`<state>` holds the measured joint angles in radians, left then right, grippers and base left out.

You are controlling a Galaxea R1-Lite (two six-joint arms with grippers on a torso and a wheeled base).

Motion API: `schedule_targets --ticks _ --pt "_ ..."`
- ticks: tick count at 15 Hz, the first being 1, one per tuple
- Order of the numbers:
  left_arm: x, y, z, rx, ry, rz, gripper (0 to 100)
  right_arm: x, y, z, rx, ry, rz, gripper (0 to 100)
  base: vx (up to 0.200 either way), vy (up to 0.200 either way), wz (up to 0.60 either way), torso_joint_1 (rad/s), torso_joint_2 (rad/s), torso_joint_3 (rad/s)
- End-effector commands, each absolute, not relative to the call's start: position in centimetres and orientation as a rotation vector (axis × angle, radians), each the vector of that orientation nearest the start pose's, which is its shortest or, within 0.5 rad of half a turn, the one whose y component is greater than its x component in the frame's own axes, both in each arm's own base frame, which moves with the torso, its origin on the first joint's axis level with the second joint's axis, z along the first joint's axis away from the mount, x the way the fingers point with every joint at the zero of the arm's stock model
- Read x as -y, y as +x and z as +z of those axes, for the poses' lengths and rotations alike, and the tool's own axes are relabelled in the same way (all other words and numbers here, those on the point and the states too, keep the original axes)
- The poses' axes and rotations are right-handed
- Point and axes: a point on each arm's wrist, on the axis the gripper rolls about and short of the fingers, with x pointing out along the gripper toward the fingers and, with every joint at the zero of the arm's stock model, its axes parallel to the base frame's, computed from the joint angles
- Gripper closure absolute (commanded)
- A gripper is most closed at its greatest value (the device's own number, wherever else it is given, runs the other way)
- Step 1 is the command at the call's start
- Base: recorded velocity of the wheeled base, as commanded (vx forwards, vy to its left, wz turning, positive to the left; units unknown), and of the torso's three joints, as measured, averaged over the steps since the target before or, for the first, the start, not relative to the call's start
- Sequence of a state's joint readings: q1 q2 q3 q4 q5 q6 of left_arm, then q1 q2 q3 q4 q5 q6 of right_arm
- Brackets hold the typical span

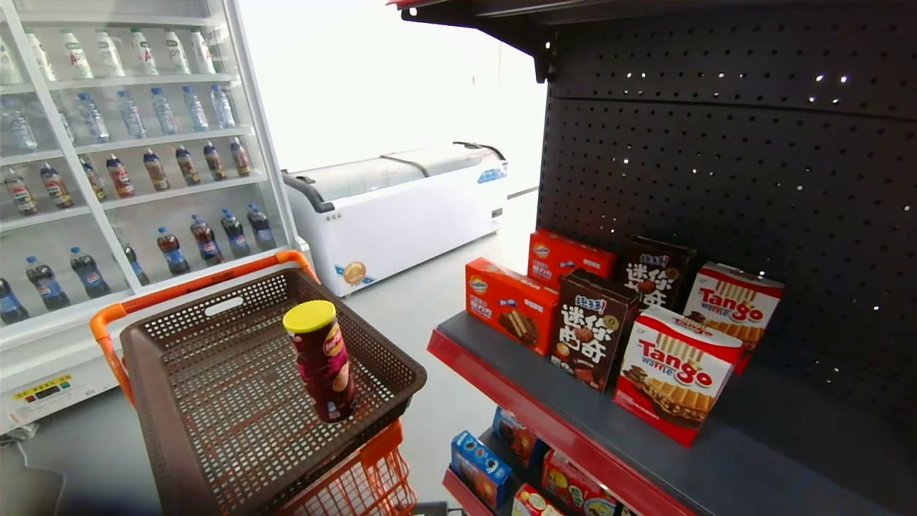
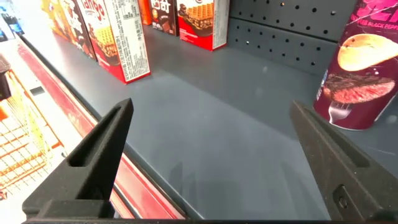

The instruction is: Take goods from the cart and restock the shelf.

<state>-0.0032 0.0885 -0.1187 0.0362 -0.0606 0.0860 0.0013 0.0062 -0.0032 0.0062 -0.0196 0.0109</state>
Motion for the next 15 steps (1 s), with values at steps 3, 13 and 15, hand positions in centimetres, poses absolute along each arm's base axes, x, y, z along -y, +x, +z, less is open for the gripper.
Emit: schedule_targets --ticks 3,13,15 --pt "-0.2 8.6 19.4 -0.353 0.119 0.02 0 0.0 -2.2 7.6 -0.011 0.011 -0.018 0 0.0 0.0 0.0 0.0 0.0 0.0" --pt "2.7 25.1 12.9 -0.521 0.067 -0.145 0 0.0 -2.2 7.6 -0.011 0.011 -0.018 0 0.0 0.0 0.0 0.0 0.0 0.0" --pt "3.0 26.3 11.2 -0.529 0.068 -0.149 0 0.0 -2.2 7.6 -0.011 0.011 -0.018 0 0.0 0.0 0.0 0.0 0.0 0.0"
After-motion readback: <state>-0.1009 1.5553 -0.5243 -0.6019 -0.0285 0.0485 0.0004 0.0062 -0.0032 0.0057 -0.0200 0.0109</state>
